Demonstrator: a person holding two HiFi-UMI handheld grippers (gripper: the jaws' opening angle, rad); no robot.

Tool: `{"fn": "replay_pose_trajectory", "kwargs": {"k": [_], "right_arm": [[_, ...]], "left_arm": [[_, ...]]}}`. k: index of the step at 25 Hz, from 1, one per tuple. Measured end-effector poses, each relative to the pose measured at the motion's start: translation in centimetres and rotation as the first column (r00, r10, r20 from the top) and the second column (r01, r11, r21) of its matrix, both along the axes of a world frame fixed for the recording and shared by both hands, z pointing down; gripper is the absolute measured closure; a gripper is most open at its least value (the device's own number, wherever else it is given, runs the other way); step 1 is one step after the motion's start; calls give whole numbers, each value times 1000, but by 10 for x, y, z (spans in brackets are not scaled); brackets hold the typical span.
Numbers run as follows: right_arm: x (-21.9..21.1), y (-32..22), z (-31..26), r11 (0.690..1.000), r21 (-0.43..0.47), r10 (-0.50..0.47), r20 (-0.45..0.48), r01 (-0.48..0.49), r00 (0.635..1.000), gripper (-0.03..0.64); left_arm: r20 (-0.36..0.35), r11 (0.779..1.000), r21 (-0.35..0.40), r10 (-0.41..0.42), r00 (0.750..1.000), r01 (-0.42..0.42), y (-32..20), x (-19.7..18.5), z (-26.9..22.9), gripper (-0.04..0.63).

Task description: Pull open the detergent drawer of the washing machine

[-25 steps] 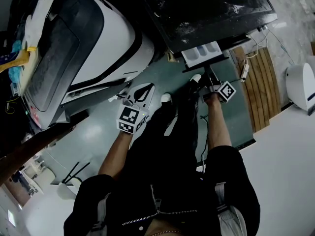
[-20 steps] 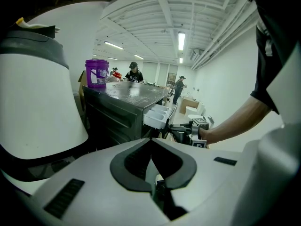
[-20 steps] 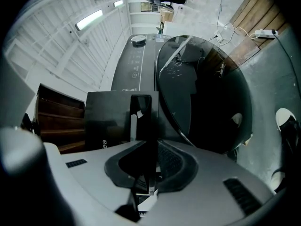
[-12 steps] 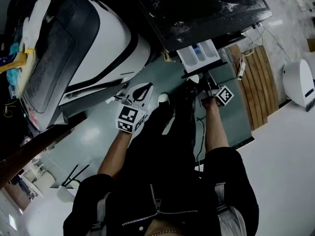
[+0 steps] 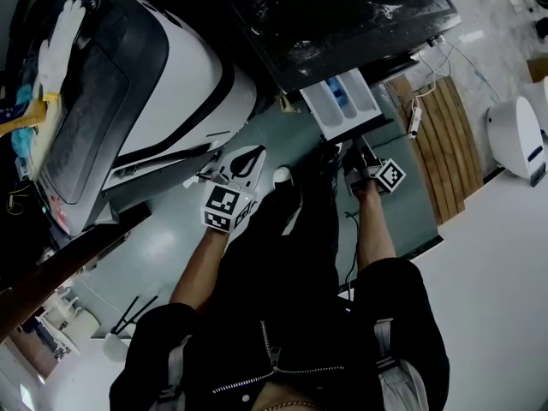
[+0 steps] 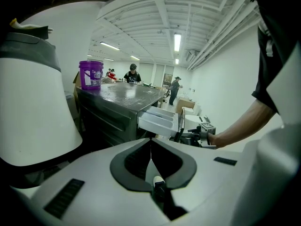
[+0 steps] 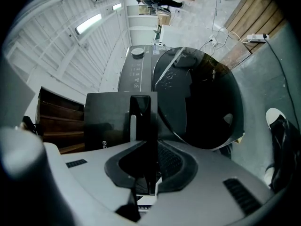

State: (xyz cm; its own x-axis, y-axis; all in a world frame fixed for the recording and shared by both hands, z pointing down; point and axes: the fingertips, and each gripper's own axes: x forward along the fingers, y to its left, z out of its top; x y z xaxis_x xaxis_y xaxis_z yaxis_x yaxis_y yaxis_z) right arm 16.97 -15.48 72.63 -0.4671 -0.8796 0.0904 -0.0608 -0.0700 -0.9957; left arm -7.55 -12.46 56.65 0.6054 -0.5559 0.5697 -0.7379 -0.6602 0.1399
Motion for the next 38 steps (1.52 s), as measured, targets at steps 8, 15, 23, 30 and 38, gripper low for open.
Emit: {"fn": "replay_pose_trajectory", "kwargs": {"k": [8,15,23,30,38], "right_arm": [[0,0,3,997,-74,-34,-120,25,992,539],[-11,19,-8,976,-145,-204,-330,164,922,492],[3,32,-55,945,-187,-312,-759,268,571,528],[12,31,-123,960,-151,-240,-875,234,421,611],[-11,16,-238,973,86,16,-951,214,309,611]], "left_arm": [[-8,1000,17,21,1000,-21,-2,2,-8,574],[-32,998,39,52,998,-51,-2,10,-19,574],[-70,991,98,94,993,-87,-13,18,-41,574],[-88,980,165,130,988,-114,-26,24,-67,574],[-142,953,277,163,976,-119,-36,32,-116,574]]}}
